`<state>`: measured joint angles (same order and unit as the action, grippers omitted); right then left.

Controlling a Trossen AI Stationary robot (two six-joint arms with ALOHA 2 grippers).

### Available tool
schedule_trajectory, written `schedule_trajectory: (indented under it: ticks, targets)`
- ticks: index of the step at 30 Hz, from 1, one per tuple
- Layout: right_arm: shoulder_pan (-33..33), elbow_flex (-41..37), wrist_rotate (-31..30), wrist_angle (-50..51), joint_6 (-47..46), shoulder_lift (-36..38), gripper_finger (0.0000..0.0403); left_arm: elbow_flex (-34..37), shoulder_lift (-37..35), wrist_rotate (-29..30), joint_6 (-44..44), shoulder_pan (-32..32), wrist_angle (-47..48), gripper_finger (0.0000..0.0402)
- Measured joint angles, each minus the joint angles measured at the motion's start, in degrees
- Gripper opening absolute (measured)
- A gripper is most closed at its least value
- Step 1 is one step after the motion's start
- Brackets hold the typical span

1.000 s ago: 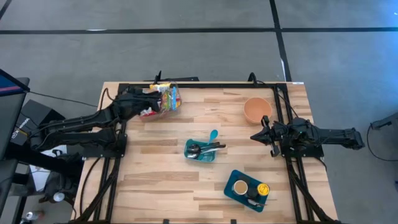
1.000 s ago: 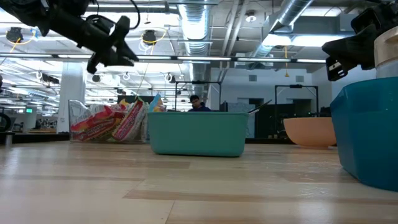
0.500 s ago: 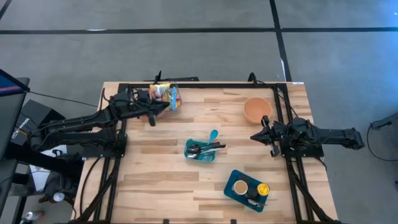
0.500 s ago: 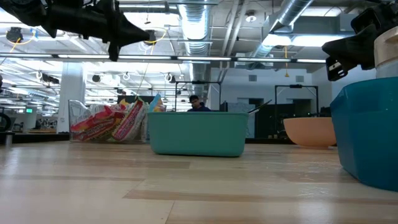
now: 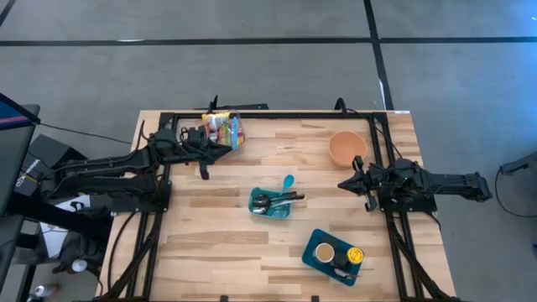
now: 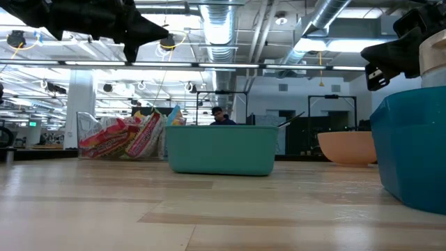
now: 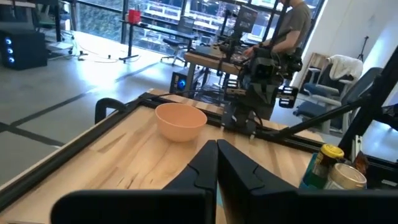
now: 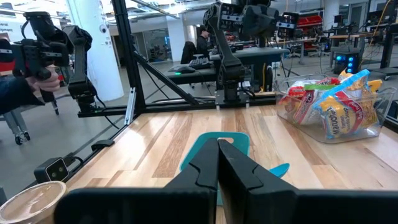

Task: Pick & Place Food Item
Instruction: Return to Home Position

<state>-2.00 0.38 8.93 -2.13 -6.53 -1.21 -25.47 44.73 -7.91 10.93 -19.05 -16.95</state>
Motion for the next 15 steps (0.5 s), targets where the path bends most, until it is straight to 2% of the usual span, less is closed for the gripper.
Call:
schedule_trajectory:
  ticks: [15]
  targets:
    - [0.0,0.0,0.0,0.0,0.0,0.0,0.0,0.0,0.0,0.1,0.4,0.0,0.0,0.0003]
